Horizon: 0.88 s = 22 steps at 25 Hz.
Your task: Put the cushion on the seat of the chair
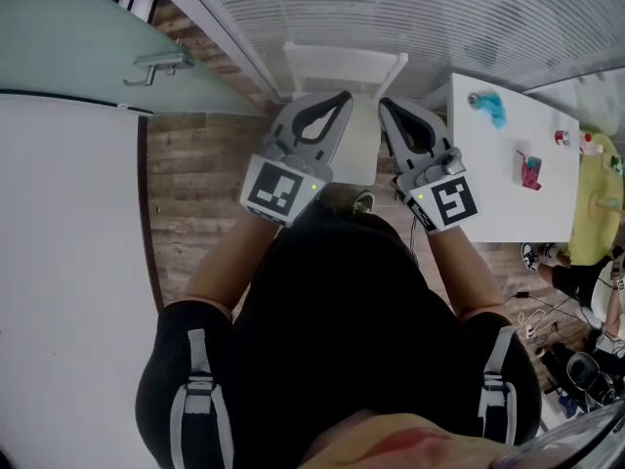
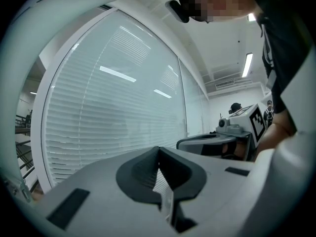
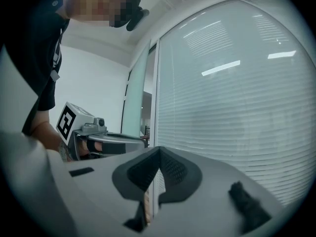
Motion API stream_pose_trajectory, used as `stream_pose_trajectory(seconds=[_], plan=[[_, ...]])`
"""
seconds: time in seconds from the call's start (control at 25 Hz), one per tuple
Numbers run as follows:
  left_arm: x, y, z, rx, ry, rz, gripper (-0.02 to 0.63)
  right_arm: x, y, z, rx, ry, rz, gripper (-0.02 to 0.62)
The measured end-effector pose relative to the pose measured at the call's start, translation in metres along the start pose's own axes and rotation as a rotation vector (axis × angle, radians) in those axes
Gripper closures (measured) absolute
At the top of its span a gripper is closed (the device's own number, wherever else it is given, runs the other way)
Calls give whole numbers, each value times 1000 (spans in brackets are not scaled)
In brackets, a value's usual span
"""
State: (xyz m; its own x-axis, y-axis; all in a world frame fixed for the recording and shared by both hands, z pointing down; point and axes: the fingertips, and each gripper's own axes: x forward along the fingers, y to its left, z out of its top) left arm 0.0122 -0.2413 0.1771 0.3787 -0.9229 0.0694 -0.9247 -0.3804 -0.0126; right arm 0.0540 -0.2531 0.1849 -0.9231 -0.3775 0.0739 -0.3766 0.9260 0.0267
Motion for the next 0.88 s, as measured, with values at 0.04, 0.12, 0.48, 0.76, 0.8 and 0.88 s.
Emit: stream_pose_trajectory(seconds=[0.04, 0.12, 0.48, 0.76, 0.8, 0.88], plan=[[0, 0, 0, 1, 2, -1, 594, 0, -1, 0, 0, 1, 1, 580], [0, -1, -2, -10, 12, -1, 594, 0, -1, 1, 1, 1, 1, 581], [-2, -2, 1, 22, -13, 2, 594, -1, 0, 0, 6, 4, 3, 581], [-3, -3, -2, 7, 1, 6, 594, -3, -2, -1, 8, 2, -4, 580], [-3, -2, -3, 4, 4, 6, 594, -2, -2, -2, 8, 2, -3, 581], [-3, -1, -7, -5, 13, 6, 594, -1, -1, -3, 8, 3, -2, 581]])
